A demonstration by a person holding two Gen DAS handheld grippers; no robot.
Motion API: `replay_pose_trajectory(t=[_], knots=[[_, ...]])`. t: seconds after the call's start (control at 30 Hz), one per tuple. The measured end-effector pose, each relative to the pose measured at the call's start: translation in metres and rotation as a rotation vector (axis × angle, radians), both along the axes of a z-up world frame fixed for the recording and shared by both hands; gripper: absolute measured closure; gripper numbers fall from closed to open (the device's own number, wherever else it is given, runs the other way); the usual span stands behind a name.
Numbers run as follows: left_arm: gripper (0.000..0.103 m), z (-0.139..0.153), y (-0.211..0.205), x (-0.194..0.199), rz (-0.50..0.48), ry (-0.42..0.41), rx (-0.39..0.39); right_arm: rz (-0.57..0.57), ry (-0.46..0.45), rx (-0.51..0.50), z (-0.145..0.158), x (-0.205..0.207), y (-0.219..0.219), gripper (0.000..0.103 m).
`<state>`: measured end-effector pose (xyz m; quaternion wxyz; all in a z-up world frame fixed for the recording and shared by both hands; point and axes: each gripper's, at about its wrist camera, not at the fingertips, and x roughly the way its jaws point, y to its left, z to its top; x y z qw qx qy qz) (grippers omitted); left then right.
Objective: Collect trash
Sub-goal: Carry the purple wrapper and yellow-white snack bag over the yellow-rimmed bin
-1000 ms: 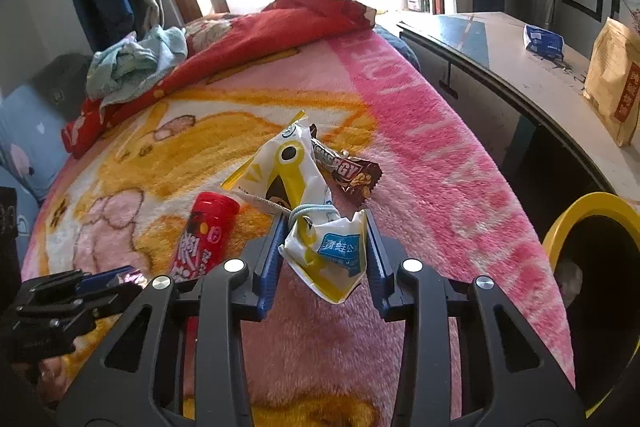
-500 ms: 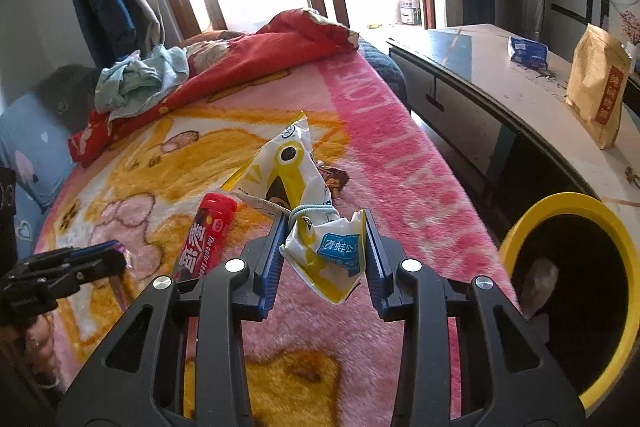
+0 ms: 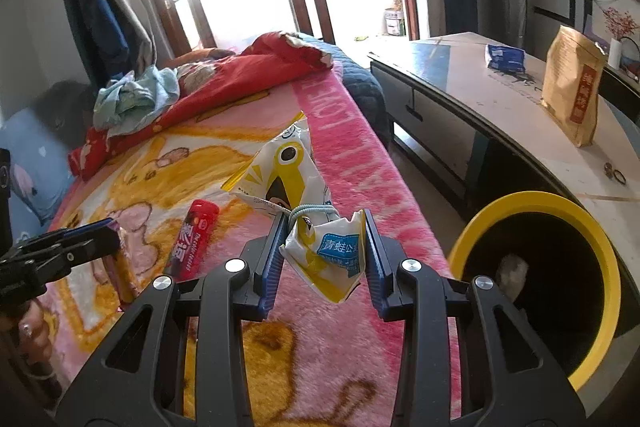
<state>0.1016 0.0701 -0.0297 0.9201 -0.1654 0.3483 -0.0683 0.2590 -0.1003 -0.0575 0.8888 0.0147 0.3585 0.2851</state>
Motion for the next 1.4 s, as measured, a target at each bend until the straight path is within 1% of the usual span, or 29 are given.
replay_pose_trajectory(t=[0.47, 1.0, 1.4], knots=[[0.083, 0.014, -0.036, 0.015, -0.069, -0.038, 0.028, -0.096, -0.017, 0.024, 0.009, -0.004, -0.052, 0.074], [0.083, 0.027, -0.080, 0.039, -0.144, -0.068, 0.034, -0.251, -0.005, 0.045, 0.004, -0.007, -0.119, 0.074], [0.083, 0.021, -0.119, 0.062, -0.203, -0.079, 0.029, -0.377, 0.022, 0.065, -0.006, -0.006, -0.162, 0.074]])
